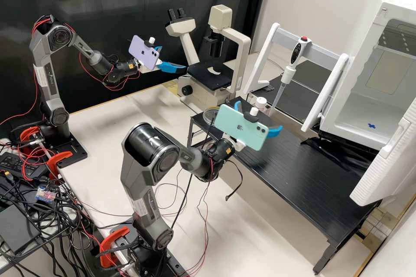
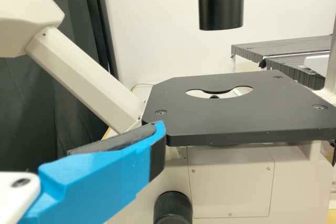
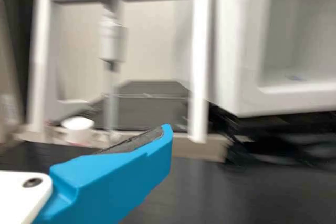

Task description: Move the petri dish to the incubator

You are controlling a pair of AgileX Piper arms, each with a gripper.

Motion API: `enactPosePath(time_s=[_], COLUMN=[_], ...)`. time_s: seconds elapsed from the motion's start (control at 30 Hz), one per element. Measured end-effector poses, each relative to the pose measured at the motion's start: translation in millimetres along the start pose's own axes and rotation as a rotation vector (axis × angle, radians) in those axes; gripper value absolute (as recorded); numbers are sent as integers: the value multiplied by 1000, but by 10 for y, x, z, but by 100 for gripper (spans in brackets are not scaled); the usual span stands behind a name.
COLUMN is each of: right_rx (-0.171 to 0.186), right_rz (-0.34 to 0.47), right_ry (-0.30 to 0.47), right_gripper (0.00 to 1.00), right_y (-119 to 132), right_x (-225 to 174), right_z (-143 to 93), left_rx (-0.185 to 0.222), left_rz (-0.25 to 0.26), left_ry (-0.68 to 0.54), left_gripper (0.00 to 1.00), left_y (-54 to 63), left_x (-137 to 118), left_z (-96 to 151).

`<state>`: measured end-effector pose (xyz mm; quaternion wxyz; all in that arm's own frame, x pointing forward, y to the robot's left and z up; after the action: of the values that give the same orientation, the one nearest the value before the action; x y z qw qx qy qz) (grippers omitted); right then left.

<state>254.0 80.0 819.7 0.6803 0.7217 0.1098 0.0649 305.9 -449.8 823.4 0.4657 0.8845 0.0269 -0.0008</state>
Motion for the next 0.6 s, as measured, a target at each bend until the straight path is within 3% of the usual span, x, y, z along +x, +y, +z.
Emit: enactPosePath(time_s=[0.1,0.3,0.6], right_rx=[-12,-13,-16], right_rz=[-62,-175,-273], right_ry=[71,138,123], right_gripper=[100,100,100], right_y=[-134,-383,-617], right_x=[-51,-114,-99], right_z=[-129,-254,-199], left_rx=[0,0,0], left_rz=[0,0,0], left_ry=[0,0,0], left_gripper=[100,100,100], left_y=[0,0,0], left_x=[0,0,0], left_z=[0,0,0])
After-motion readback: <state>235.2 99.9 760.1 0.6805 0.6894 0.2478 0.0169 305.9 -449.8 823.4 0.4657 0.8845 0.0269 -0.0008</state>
